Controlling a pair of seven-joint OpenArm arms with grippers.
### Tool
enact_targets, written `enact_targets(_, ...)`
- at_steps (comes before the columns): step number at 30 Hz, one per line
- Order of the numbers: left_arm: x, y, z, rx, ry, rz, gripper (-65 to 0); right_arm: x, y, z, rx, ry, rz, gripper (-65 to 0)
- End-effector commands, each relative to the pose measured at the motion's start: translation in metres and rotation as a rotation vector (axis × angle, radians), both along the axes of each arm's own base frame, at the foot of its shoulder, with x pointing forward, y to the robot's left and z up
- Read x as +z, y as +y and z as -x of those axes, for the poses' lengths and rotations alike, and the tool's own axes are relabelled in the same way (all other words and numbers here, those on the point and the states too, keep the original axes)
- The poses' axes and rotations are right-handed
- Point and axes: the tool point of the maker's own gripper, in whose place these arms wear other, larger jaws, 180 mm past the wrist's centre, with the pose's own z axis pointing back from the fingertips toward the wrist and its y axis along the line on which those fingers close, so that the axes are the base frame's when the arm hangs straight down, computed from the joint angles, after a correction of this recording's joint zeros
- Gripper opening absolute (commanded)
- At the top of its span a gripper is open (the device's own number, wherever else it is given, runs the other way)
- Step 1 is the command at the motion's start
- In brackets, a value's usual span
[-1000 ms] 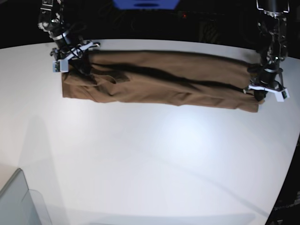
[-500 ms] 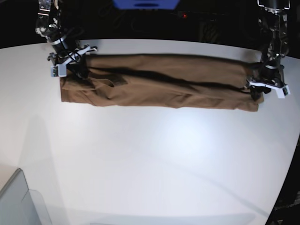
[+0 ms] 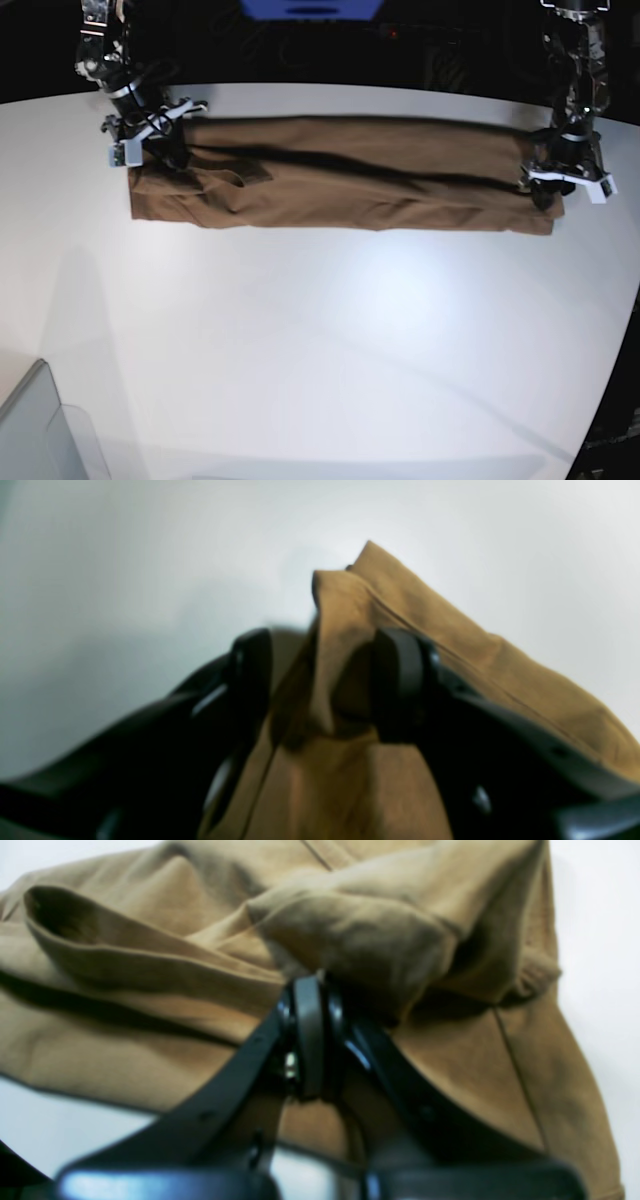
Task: Layout the t-shirt on the table in an organized manner, then fold the t-shirt properly
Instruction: 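Fold the layers again with both grippers into a long strip, then carry the strip end with the left gripper toward the right gripper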
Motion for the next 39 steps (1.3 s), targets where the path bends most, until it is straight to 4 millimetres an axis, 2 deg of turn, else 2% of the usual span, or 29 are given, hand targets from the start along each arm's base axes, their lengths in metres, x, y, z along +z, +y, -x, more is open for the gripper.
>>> enact_targets(1, -0.001, -0.001, 0.004, -0.001, 0.011, 0.006, -36.6, -0.006, -0.006, 0.005, 0.000, 0.038, 0.035, -65.0)
enact_targets(3, -0.005, -0.008, 0.004, 0.006, 0.009, 0.026, -44.0, -0.005, -0.006, 0.004, 0.001, 0.035, 0.036, -65.0)
enact_targets(7, -0.019, -0.005, 0.009, 0.030, 0.041, 0.041, -63.7, -0.005, -0.005, 0.004, 0.000, 0.033, 0.033, -65.0)
enact_targets(11, -0.014, -0.003, 0.007, 0.032, 0.029, 0.041, -65.0, -0.004, -0.005, 0.003, 0.000, 0.032, 0.033, -65.0)
enact_targets(14, 0.008, -0.006, -0.006, 0.014, -0.032, 0.029, -65.0, -0.004, -0.005, 0.003, 0.000, 0.032, 0.033, -65.0)
enact_targets(16, 0.037, 0.001, -0.018, 0.023, -0.111, 0.007, -65.0, -0.004, -0.004, 0.004, -0.001, 0.032, 0.031, -65.0)
enact_targets(19, 0.081, -0.009, -0.033, -0.010, -0.207, 0.000, -65.0, -0.005, 0.001, 0.004, 0.011, 0.033, 0.025, -65.0)
enact_targets(23, 0.123, -0.043, -0.044, -0.110, -0.261, 0.023, -65.0, -0.007, 0.018, 0.005, 0.051, 0.039, 0.006, -65.0)
enact_targets(27, 0.145, -0.086, -0.047, -0.161, -0.310, 0.099, -65.0, -0.008, 0.028, 0.006, 0.076, 0.041, -0.006, -65.0)
enact_targets(30, 0.136, -0.125, -0.050, -0.220, -0.276, 0.158, -65.0, -0.008, 0.034, 0.006, 0.089, 0.043, -0.013, -65.0)
enact_targets(35, 0.104, -0.197, -0.051, -0.372, -0.179, 0.096, -65.0, -0.007, 0.037, 0.005, 0.095, 0.040, -0.015, -65.0)
enact_targets(39, 0.090, -0.243, -0.045, -0.463, -0.138, 0.051, -65.0, -0.007, 0.037, 0.005, 0.095, 0.040, -0.015, -65.0)
